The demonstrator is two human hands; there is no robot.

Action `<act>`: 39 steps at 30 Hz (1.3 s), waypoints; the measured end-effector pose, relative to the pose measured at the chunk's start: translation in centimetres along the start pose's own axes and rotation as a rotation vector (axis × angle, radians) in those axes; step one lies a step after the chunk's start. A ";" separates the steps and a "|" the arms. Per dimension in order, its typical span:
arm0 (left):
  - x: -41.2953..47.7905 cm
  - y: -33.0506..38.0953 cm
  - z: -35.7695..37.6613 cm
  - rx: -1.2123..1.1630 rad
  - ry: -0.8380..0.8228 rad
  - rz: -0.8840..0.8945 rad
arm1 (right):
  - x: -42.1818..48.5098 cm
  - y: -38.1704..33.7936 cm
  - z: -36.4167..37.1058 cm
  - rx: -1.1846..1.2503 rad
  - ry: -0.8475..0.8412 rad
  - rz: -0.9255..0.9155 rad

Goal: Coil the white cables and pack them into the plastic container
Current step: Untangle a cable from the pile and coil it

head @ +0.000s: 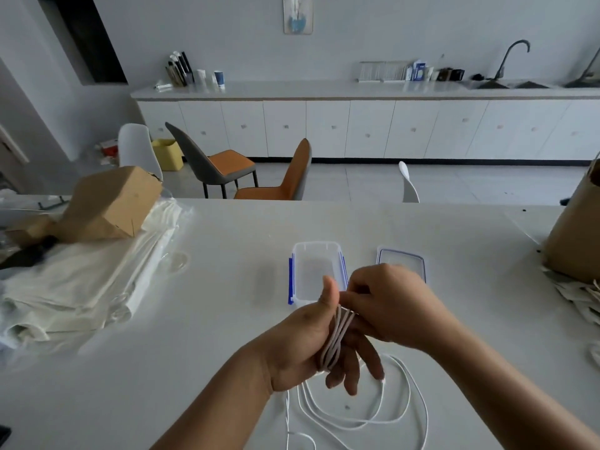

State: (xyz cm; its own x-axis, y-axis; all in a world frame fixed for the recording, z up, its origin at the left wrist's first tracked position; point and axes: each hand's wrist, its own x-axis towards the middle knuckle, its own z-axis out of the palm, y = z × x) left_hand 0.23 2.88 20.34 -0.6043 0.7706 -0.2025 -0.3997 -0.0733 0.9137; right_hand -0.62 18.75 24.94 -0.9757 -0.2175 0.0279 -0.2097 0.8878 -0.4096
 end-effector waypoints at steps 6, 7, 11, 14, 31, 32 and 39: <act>0.6 -0.3 0.9 0.080 0.255 0.136 | -3.1 -1.6 -0.1 -0.269 0.134 -0.079; 0.8 -0.4 0.8 0.059 0.317 0.173 | -3.7 -1.9 0.6 -0.199 0.167 -0.100; 1.4 -0.2 0.6 -0.236 0.506 0.322 | -5.9 -2.3 4.2 0.234 0.314 -0.090; 1.1 0.9 1.0 -0.563 0.471 0.427 | -7.0 -2.0 6.0 0.553 0.253 0.039; 0.8 0.3 1.6 -0.703 -0.117 0.534 | -5.0 0.8 6.6 1.649 -0.106 0.085; 0.7 0.2 1.5 -0.692 -0.121 0.531 | -4.9 0.8 6.6 1.632 -0.085 0.081; 0.2 0.8 1.0 -0.561 0.126 0.320 | -4.5 1.0 6.3 1.522 -0.027 0.062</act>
State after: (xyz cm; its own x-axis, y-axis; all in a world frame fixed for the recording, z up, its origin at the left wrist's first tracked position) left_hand 0.46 3.58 21.42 -0.8156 0.5783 -0.0219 -0.4647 -0.6319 0.6202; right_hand 3.96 18.04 18.71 -0.9753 -0.2186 -0.0333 0.1100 -0.3492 -0.9306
